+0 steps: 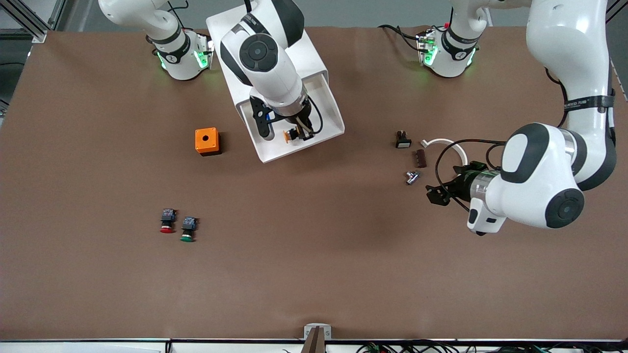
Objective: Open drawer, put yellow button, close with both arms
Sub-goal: 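Release the button into the drawer and withdraw the right gripper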
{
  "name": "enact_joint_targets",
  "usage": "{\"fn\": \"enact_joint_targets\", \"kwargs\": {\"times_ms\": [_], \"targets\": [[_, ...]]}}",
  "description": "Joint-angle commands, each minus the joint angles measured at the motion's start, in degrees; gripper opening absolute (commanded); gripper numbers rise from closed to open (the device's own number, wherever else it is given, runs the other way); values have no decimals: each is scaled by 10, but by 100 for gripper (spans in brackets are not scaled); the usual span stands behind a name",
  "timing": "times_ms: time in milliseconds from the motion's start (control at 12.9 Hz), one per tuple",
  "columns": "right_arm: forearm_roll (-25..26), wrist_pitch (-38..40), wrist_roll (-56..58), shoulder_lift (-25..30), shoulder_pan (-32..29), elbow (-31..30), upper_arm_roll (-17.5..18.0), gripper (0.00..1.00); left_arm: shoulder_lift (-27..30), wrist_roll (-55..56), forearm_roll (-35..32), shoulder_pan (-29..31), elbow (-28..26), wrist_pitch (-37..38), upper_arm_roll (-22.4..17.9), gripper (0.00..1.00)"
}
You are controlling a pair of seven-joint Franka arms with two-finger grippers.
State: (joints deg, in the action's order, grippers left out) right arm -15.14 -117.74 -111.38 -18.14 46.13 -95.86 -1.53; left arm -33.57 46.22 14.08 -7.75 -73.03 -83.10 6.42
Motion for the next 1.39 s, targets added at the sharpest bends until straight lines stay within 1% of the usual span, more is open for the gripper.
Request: {"fn": "enact_joint_targets", "kwargs": {"times_ms": [0, 155, 232, 309, 386, 541, 696, 928, 1005, 1237, 1314], "targets": [[-7, -5, -8, 10, 5, -8, -8, 53, 9, -10, -15, -1, -19, -21, 30, 100], [-3, 0, -7, 14, -2, -2, -13, 85, 9, -10, -15, -1, -21, -28, 52, 100], [-1, 1, -5, 21, -16, 1, -15, 99, 9, -10, -15, -1, -22, -34, 61, 100], [5, 4, 5, 28, -38, 8, -17, 100, 9, -10, -14, -1, -22, -42, 74, 100], [17, 18, 38, 40, -60, 14, -18, 100, 8, -10, -14, -1, -26, -56, 84, 100], [28, 46, 132, 59, -100, 15, -18, 100, 9, -10, -16, -2, -35, -80, 105, 100], [28, 79, 256, 74, -149, 16, -18, 100, 8, -10, -26, -23, -35, -91, 105, 100], [27, 137, 450, 91, -221, 16, -18, 100, 8, -9, -72, -57, -34, -102, 105, 100], [28, 159, 521, 94, -249, 21, -18, 100, 8, -9, -74, -67, -33, -115, 105, 100], [33, 213, 699, 99, -321, 33, -19, 100, 3, 30, -88, -121, -33, -143, 105, 100], [49, 225, 752, 100, -340, 34, -19, 100, 2, 50, -98, -125, -33, -143, 105, 100]]}}
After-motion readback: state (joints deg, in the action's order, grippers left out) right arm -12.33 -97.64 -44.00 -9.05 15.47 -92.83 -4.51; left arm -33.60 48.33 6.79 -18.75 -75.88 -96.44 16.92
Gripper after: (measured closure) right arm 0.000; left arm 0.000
